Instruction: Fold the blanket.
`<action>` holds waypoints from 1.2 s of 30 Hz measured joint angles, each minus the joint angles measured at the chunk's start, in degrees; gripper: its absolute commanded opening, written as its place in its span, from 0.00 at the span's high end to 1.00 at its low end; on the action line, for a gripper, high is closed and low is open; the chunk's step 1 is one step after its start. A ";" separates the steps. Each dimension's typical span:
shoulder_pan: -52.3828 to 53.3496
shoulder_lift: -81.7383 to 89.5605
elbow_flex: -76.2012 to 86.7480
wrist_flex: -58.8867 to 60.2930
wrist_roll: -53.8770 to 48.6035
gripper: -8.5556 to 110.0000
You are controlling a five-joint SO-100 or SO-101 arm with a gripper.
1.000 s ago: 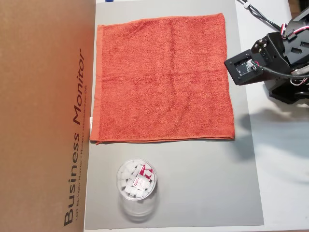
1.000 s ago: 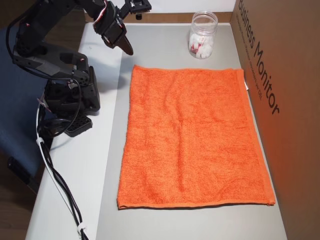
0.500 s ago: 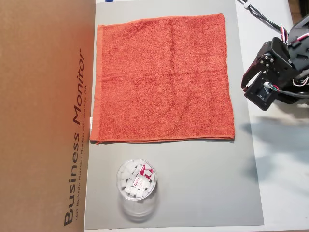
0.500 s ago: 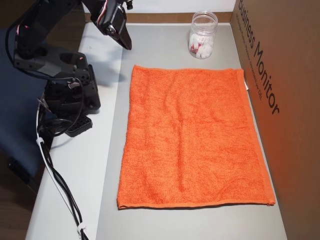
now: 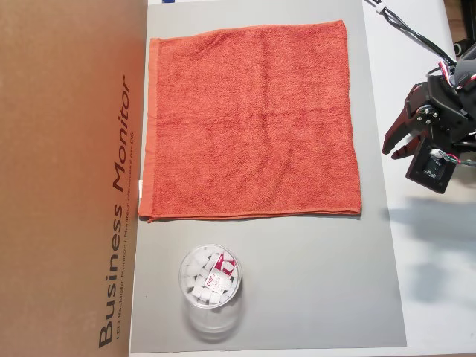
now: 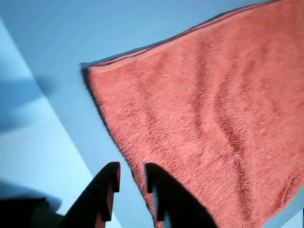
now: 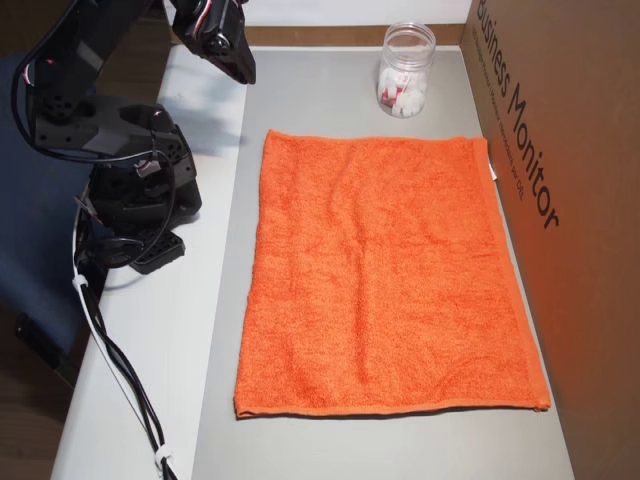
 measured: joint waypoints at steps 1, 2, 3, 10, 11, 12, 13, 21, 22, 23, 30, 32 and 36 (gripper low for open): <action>-0.79 0.00 0.00 1.23 0.00 0.85; -0.88 0.00 0.00 3.08 0.00 0.85; -0.70 0.00 0.00 3.96 0.00 0.85; -0.79 0.00 1.14 5.98 0.00 0.85; -0.79 0.00 2.20 5.98 0.00 0.85; -0.79 0.00 2.99 5.98 0.00 0.85; -0.79 0.00 3.16 5.98 0.00 0.85; -0.44 0.00 3.52 5.98 0.00 0.85; -0.62 0.00 3.52 5.98 0.00 0.85; -0.79 0.00 3.52 5.98 0.00 0.85; -0.97 -0.18 7.65 2.55 1.23 0.85; -1.23 -0.18 10.72 -2.29 4.66 0.85; -3.43 -0.26 15.03 -12.83 11.16 0.85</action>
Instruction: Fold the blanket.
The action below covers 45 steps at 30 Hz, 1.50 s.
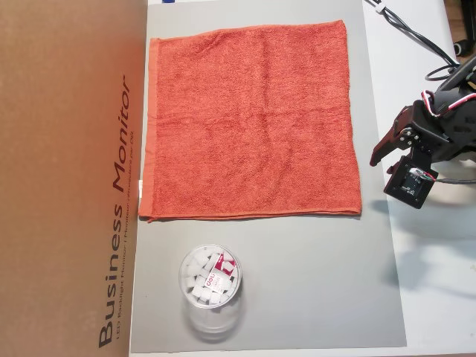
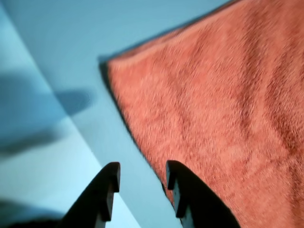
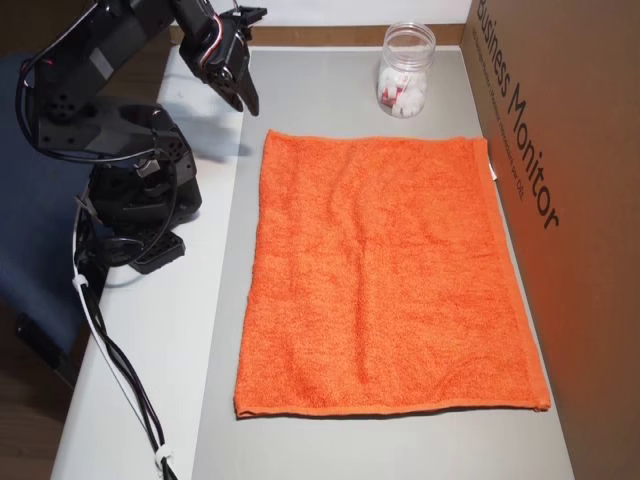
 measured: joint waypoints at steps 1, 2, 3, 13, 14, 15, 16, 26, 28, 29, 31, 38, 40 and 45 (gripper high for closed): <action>-0.62 -0.09 0.62 -1.76 1.05 0.85; -1.49 -0.09 1.49 -2.90 1.58 0.85; -2.20 -0.09 2.11 -3.69 2.37 0.85; -3.87 -0.53 5.19 -4.48 2.81 0.85; -3.96 -1.23 5.19 -4.48 2.46 0.85; -3.96 -2.02 5.19 -4.48 2.72 0.85; -3.87 -3.08 5.19 -4.48 2.90 0.85; -5.63 -12.04 3.43 -5.01 3.08 0.80; -5.89 -13.18 3.43 -6.68 2.81 0.80; -6.33 -13.89 3.43 -8.00 3.34 0.80; -7.47 -15.38 3.43 -11.16 3.34 0.80; -7.82 -22.06 3.43 -19.16 3.34 0.80; -8.26 -23.38 3.43 -19.78 3.16 0.80; -7.21 -25.40 3.43 -20.04 3.34 0.80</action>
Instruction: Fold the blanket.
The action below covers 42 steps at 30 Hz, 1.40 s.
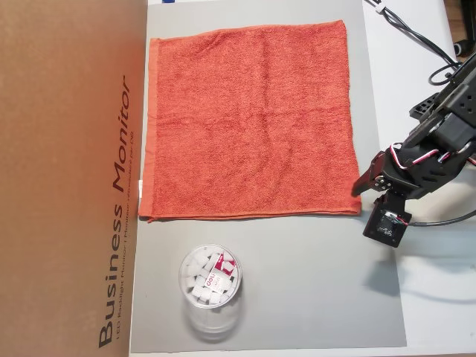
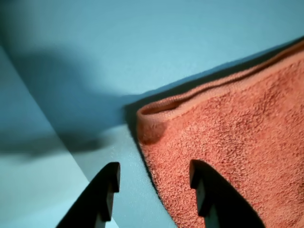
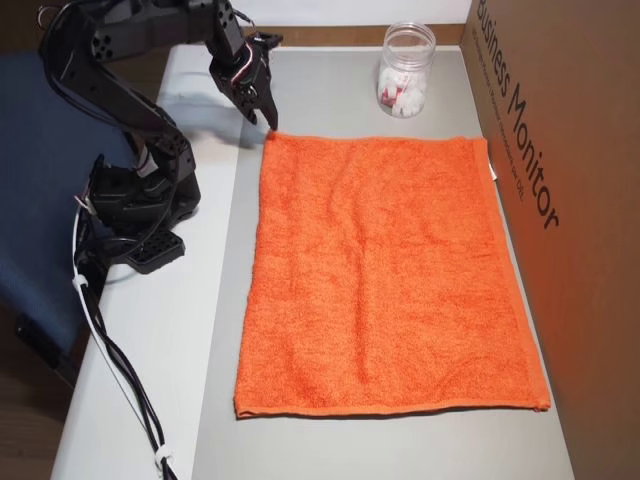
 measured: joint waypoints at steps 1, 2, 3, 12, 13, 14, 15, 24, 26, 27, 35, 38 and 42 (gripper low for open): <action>0.09 -0.44 0.00 0.00 -0.18 0.80; 0.00 -0.70 0.00 -0.09 -0.35 0.80; -0.18 -1.05 0.00 -0.18 -0.35 0.80; 1.23 -4.83 0.00 -0.18 -0.26 0.80; 1.05 -5.36 0.00 -0.18 -0.26 0.80; 0.88 -5.80 0.00 -0.18 -0.26 0.80; 0.79 -6.15 0.00 -0.70 -0.35 0.80; 1.58 -11.07 0.00 -8.44 -0.18 0.80; 1.58 -11.69 0.00 -8.88 -0.18 0.80; 1.58 -12.13 0.00 -8.96 -0.18 0.80; 1.58 -14.85 0.00 -9.05 -0.35 0.80; 1.58 -15.73 -0.09 -9.05 -0.79 0.80; 1.49 -16.96 -0.09 -11.87 0.18 0.80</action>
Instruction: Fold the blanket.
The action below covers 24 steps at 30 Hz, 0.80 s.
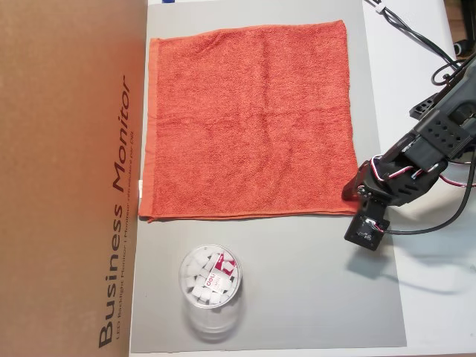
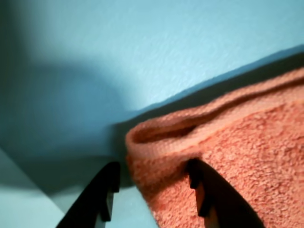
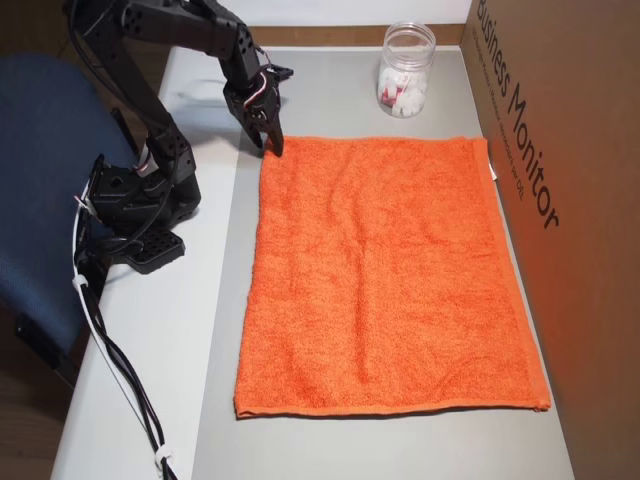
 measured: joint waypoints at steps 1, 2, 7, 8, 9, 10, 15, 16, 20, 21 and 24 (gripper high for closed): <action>0.00 -0.44 0.00 -1.23 0.00 0.80; 0.00 -0.79 0.00 -1.93 0.00 0.80; 0.00 -1.85 -0.09 -3.52 0.00 0.82; 0.00 -1.85 -0.09 -3.52 0.00 0.83; 0.18 -1.85 -0.18 -3.60 0.00 0.85; 0.26 -2.02 -0.26 -3.87 -0.44 0.87; 0.53 -2.64 -0.79 -4.39 -0.44 0.93; 0.62 -2.64 -0.79 -4.39 -0.44 0.93; 0.62 -2.64 -0.79 -4.39 -0.35 0.93; 0.62 -2.64 -0.79 -4.39 -0.44 0.93; 0.70 -2.64 -0.79 -4.48 -0.44 0.93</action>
